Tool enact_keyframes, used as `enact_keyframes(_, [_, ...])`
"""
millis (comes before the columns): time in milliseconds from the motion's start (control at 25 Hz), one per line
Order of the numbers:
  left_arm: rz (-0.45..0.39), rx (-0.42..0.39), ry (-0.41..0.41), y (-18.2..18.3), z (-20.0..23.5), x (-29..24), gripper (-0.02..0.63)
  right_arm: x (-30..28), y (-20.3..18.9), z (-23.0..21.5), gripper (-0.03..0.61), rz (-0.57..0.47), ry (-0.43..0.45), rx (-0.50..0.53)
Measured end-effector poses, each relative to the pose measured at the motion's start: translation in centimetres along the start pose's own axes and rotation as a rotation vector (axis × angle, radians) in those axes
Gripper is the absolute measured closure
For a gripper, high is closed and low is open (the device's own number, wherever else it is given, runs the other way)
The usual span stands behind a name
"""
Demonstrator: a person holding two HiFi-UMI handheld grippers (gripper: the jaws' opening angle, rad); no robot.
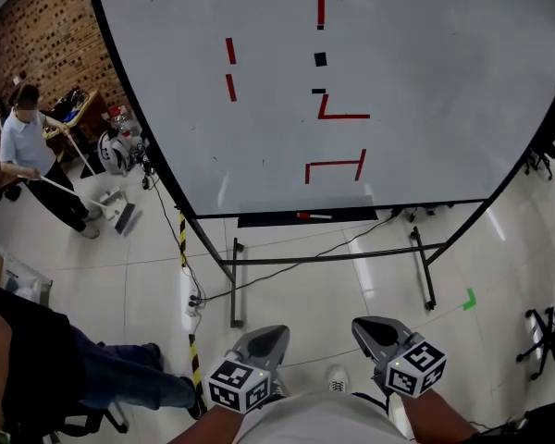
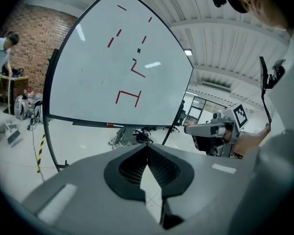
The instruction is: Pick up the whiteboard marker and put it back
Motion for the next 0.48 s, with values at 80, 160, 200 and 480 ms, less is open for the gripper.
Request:
enact_keyframes(80, [-0.002,0.004,-0.003,0.04,-0.12,-0.04,0.597,0.09,-0.24,-0.04,0.578,0.004,0.004,0.0])
enact_keyframes(160, [-0.007,0.011,-0.006,0.19,-0.25,-0.06,0.598,0.22,-0.3,0.04,0.578,0.004,0.009,0.003])
enact_keyframes(200, [-0.008,0.012,-0.005,0.27,-0.28,-0.06,0.597,0.28,-0.24,0.12,0.578,0.003,0.011,0.006])
enact_keyframes(480, [-0.003,0.006,-0.004,0.42,-0.69,-0.36,0.597,0.84,-0.52,0.01,0.578,0.009,0.017,0.004])
Point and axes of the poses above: the fingertips, and each gripper's own axes: x backward along the fingers, z to its left, y out of its top, the point moved 1 cm from there along x, backward along the fingers, and after that the axes turned 12 degrees about -y, right-handed, at the moved point
